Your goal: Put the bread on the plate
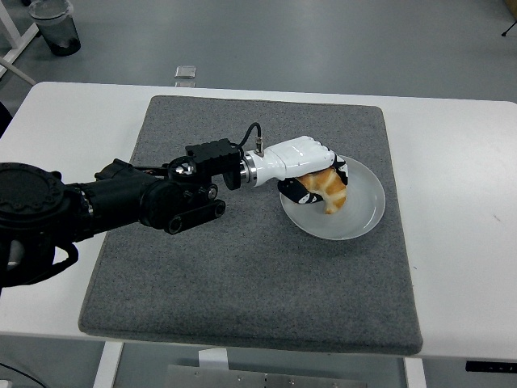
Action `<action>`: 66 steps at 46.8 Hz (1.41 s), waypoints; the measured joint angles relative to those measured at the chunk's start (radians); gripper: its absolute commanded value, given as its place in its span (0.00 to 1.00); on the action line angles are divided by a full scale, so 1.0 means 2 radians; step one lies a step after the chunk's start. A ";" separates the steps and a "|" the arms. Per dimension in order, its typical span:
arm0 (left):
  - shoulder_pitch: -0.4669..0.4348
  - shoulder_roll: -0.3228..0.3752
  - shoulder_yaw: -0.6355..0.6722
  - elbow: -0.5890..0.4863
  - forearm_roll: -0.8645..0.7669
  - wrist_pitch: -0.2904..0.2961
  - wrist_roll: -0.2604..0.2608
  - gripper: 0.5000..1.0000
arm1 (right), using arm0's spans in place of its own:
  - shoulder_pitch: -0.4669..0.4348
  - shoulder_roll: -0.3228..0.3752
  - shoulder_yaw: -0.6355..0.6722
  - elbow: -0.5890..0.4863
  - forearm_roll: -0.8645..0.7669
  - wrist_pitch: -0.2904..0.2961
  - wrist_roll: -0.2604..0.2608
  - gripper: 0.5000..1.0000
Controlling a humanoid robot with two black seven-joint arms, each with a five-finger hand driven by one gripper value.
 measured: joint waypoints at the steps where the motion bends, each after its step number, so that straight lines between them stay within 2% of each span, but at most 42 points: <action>1: 0.002 0.000 0.000 0.000 0.000 0.000 0.000 0.00 | 0.000 0.000 0.000 0.000 0.000 0.000 0.000 0.86; 5: 0.006 0.000 -0.001 0.000 0.000 0.000 0.000 0.03 | 0.000 0.000 0.000 0.000 0.000 0.000 0.000 0.86; 10: 0.011 0.000 -0.001 0.000 0.000 0.001 0.000 0.15 | 0.000 0.000 0.001 0.000 0.000 0.000 0.000 0.86; 14: 0.015 0.000 -0.001 0.000 0.000 0.001 -0.001 0.19 | 0.000 0.000 0.001 0.000 0.000 0.000 0.000 0.86; 18: 0.015 0.000 -0.001 0.000 0.000 0.001 -0.001 0.33 | 0.000 0.000 0.001 0.000 0.000 0.000 0.000 0.86; 21: 0.016 0.000 -0.002 0.000 -0.001 0.001 0.000 0.39 | 0.000 0.000 0.001 0.000 0.000 0.000 0.000 0.86; 24: 0.017 0.000 -0.002 0.000 -0.002 0.001 0.000 0.41 | 0.000 0.000 0.001 0.000 0.000 0.000 0.000 0.86; 31: 0.022 0.000 -0.003 -0.001 -0.003 0.001 0.000 0.61 | 0.000 0.000 0.001 0.000 0.000 0.000 0.000 0.86; 35: 0.023 0.000 -0.003 -0.003 -0.005 0.001 0.000 0.65 | 0.000 0.000 0.001 0.000 0.000 0.000 0.000 0.86; 42: 0.023 0.000 -0.015 -0.015 -0.011 0.001 -0.001 0.76 | 0.000 0.000 0.000 0.000 0.000 0.000 0.000 0.86; 49: 0.024 0.000 -0.030 -0.021 -0.013 0.001 0.000 0.78 | 0.000 0.000 0.000 0.000 0.000 0.000 0.000 0.86; 57: 0.021 0.000 -0.040 -0.038 -0.015 0.001 0.000 0.84 | 0.000 0.000 0.000 0.000 0.000 0.000 0.000 0.86; 66: 0.017 0.000 -0.099 -0.046 -0.033 0.000 0.000 0.93 | 0.000 0.000 0.000 0.000 0.000 0.000 0.000 0.86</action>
